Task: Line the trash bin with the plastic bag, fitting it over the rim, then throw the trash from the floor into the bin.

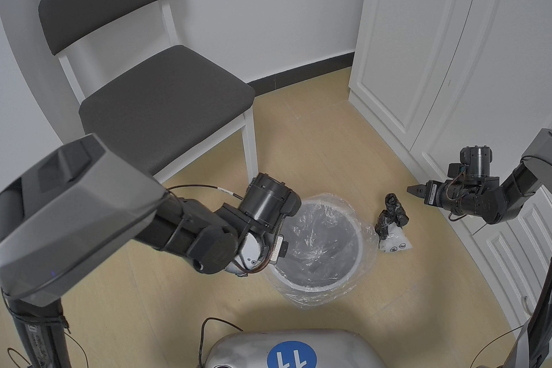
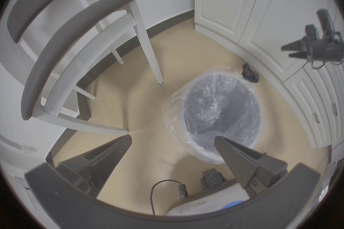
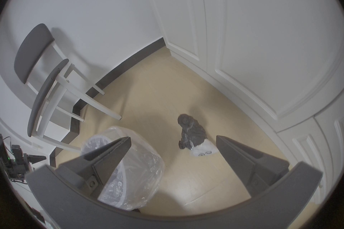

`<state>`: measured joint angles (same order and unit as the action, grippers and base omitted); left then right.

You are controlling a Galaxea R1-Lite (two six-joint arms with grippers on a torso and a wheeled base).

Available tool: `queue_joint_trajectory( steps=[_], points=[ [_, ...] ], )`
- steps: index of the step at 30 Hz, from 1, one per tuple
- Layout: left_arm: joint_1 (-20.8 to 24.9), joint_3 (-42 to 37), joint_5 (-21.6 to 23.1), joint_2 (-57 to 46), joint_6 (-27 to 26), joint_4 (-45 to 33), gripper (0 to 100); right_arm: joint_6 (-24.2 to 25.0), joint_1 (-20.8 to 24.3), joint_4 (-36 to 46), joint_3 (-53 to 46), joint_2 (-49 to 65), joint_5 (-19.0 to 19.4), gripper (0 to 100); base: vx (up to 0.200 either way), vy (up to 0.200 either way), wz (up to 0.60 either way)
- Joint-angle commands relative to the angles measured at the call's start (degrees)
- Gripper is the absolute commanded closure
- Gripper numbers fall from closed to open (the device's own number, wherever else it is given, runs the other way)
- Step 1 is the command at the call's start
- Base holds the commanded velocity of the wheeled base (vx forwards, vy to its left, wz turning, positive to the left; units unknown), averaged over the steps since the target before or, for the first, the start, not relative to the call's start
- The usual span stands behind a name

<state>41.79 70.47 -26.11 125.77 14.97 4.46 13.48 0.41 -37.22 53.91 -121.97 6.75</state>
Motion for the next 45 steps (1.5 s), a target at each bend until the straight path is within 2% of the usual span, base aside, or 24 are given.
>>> queue_joint_trajectory(
  steps=[1,2,3,5,6,8,12,18,25,30,36,45],
  points=[
    [0.2,-12.6,3.0,-11.2,0.1,11.3,0,3.0,-0.9,0.4,-2.8,-2.0,-0.6,0,0.000,0.000,0.00],
    [0.2,-13.5,3.2,-11.7,0.0,12.2,0,3.0,-0.9,0.4,-2.8,-2.3,-0.6,0,0.000,0.000,0.00],
    [0.2,-18.4,3.9,-14.4,-1.0,18.2,0,3.2,-1.4,0.4,-2.2,-4.7,-0.9,0,0.000,0.000,0.00],
    [0.1,-23.4,4.3,-17.5,-2.3,23.2,0,3.0,-2.2,1.1,-0.6,-7.8,-1.1,0,0.000,0.000,0.00],
    [0.1,-23.4,4.3,-17.5,-2.3,23.2,0,3.0,-2.2,1.1,-0.6,-7.8,-1.1,0,0.000,0.000,0.00],
    [-0.4,-29.4,4.9,-22.0,-2.6,28.9,0,2.7,-3.5,4.6,3.9,-11.5,-1.2,0,0.000,0.000,0.00],
    [-2.8,-34.4,6.1,-25.6,-2.1,33.6,0,1.0,-3.8,12.3,12.5,-15.3,-1.2,0,0.000,0.000,0.00],
    [-6.5,-40.4,6.2,-32.3,0.1,40.3,0,-4.8,-4.0,22.9,27.2,-22.0,-1.4,0,0.000,0.000,0.00],
    [-9.7,-43.8,6.4,-38.3,1.5,41.5,0,-8.1,-5.4,25.8,37.5,-27.4,-2.0,0,0.000,0.000,0.00],
    [-9.0,-46.4,6.3,-42.0,1.5,41.6,0,-8.0,-5.2,25.7,37.3,-26.6,-1.6,0,0.000,0.000,0.00],
    [-8.1,-45.8,6.0,-45.9,1.0,40.5,0,-7.2,-3.7,25.0,33.8,-25.9,-1.5,0,0.000,0.000,0.00],
    [-6.2,-47.1,5.8,-45.2,1.1,40.6,0,-6.8,-1.3,23.6,33.6,-27.7,-1.7,0,0.000,0.000,0.00]
  ],
)
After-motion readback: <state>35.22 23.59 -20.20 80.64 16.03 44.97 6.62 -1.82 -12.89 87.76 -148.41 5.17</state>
